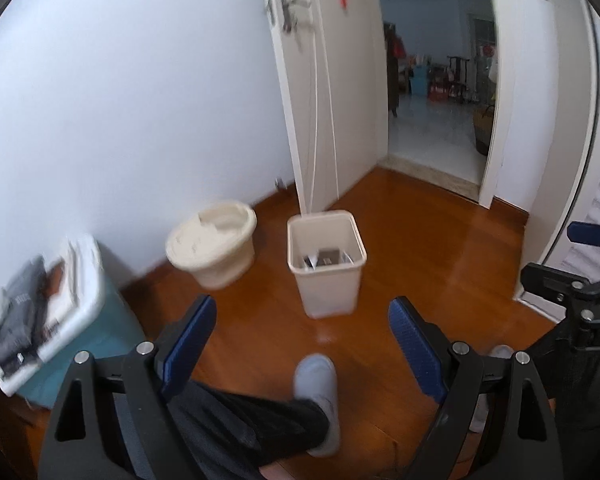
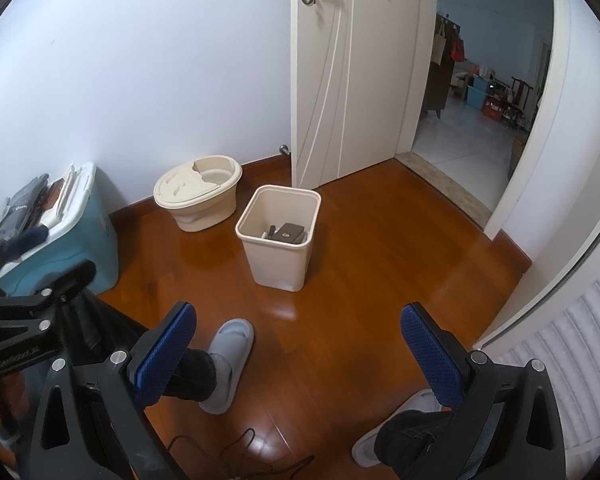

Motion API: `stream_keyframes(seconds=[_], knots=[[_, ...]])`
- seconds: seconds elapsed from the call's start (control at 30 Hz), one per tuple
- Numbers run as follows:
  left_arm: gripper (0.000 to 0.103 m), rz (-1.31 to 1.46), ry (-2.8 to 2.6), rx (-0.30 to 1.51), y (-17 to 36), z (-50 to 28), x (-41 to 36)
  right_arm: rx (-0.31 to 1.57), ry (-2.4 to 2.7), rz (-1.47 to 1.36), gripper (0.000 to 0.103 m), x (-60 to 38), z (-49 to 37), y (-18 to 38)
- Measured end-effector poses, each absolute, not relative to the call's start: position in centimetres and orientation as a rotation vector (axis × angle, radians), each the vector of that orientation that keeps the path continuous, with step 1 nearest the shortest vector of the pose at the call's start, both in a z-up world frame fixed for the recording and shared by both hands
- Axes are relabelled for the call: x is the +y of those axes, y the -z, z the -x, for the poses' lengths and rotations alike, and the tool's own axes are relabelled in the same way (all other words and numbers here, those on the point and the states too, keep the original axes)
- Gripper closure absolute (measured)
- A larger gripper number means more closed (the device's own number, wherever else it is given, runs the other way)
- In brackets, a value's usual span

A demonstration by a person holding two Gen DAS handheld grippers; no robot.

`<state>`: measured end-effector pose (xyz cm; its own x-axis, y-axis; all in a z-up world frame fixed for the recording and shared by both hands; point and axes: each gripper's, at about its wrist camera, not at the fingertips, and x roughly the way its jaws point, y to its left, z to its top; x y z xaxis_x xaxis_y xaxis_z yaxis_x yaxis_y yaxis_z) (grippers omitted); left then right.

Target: Collect trash

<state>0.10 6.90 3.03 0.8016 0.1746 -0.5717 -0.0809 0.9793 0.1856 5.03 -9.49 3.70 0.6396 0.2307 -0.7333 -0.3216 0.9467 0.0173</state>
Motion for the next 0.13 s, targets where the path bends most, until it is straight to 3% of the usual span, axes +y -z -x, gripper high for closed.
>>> stream_keyframes(seconds=[0.13], knots=[[0.011, -0.191, -0.128, 0.679, -2.62, -0.87, 6.23, 0.825, -0.322, 0.117, 0.0, -9.84, -5.35, -3.56]])
